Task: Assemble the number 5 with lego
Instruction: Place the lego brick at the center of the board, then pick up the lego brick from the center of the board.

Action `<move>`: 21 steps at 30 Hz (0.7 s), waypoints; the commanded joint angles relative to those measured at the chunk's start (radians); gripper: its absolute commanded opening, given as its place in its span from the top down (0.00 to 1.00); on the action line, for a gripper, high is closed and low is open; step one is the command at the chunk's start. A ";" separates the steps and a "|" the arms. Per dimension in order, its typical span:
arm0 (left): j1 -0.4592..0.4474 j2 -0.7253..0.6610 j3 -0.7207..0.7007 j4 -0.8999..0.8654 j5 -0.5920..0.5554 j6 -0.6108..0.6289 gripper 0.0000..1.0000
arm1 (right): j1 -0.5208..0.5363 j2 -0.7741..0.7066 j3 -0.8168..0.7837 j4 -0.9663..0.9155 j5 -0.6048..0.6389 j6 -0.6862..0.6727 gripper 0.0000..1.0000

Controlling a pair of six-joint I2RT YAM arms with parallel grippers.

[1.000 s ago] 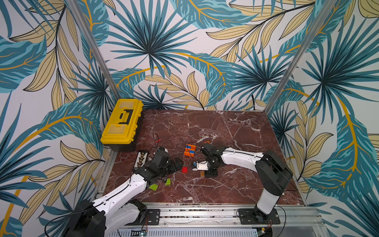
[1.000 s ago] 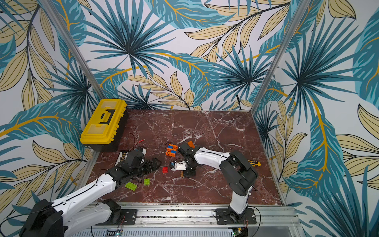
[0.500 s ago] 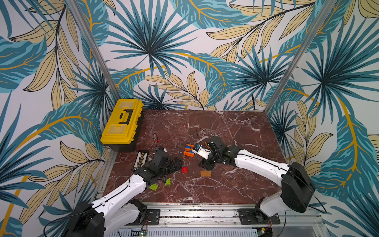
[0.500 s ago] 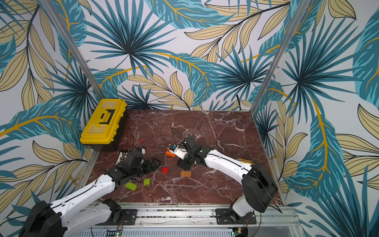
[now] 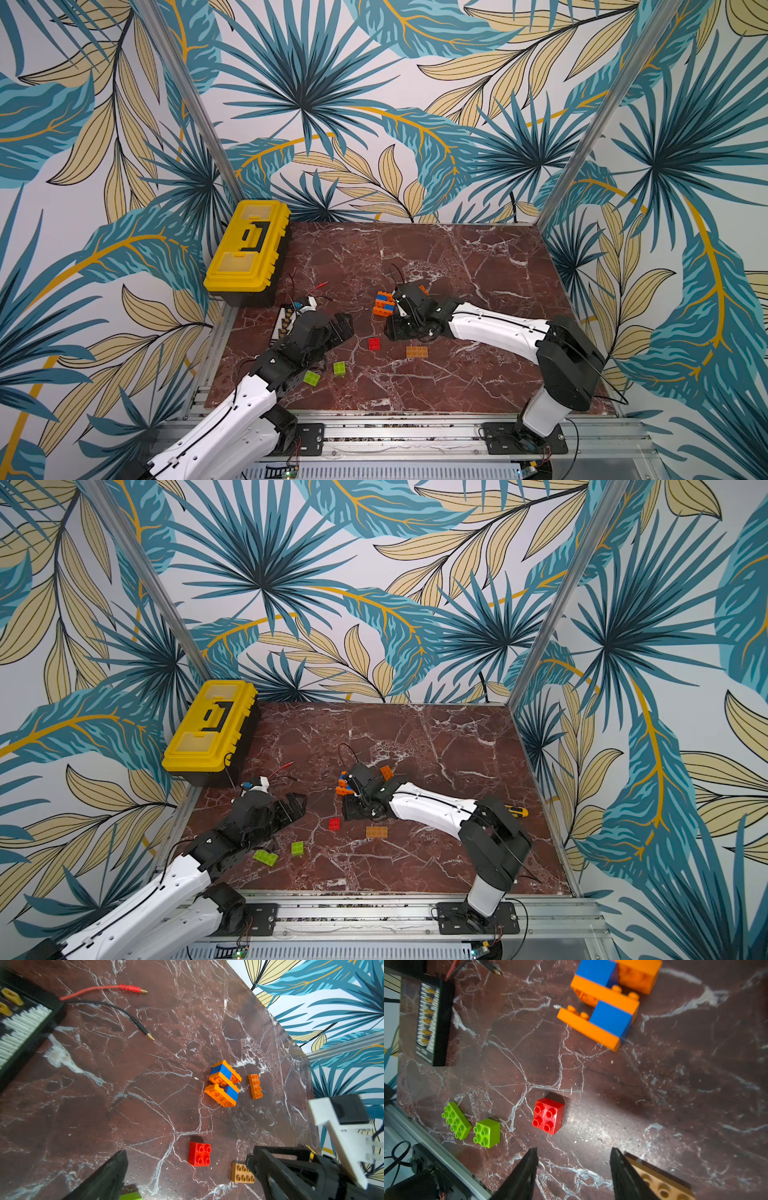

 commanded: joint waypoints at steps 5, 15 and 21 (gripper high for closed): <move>0.000 -0.042 -0.030 -0.099 -0.102 -0.033 0.00 | 0.071 0.100 0.142 -0.134 0.119 0.091 0.41; 0.000 -0.066 -0.040 -0.115 -0.123 -0.043 0.00 | 0.120 0.231 0.316 -0.261 0.205 0.095 0.39; 0.002 -0.075 -0.050 -0.122 -0.126 -0.052 0.00 | 0.131 0.288 0.361 -0.282 0.182 0.104 0.39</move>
